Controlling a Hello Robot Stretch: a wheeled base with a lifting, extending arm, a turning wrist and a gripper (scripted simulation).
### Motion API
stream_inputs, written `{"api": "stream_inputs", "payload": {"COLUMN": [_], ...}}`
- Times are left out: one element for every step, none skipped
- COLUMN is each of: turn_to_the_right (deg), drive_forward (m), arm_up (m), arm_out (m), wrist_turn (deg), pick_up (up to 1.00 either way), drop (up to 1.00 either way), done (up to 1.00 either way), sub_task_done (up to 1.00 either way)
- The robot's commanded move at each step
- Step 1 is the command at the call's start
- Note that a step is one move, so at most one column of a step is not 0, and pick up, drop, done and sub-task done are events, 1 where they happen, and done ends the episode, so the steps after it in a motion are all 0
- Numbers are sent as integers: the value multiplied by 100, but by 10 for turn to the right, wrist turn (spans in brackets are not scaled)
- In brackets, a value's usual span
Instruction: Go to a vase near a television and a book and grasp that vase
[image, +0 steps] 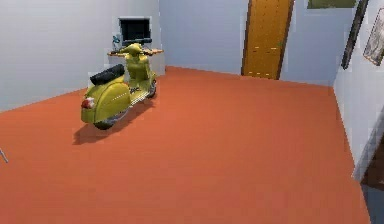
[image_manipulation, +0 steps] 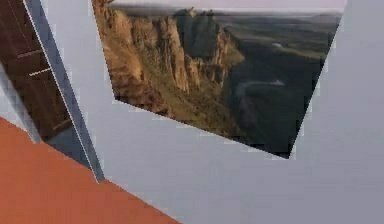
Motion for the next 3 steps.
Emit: {"api": "stream_inputs", "payload": {"turn_to_the_right": [0,0,0], "drive_forward": [35,100,100], "arm_up": [0,0,0], "arm_out": [0,0,0], "wrist_turn": [0,0,0], "pick_up": [0,0,0], "drop": [0,0,0], "done": [0,0,0], "sub_task_done": [0,0,0]}}
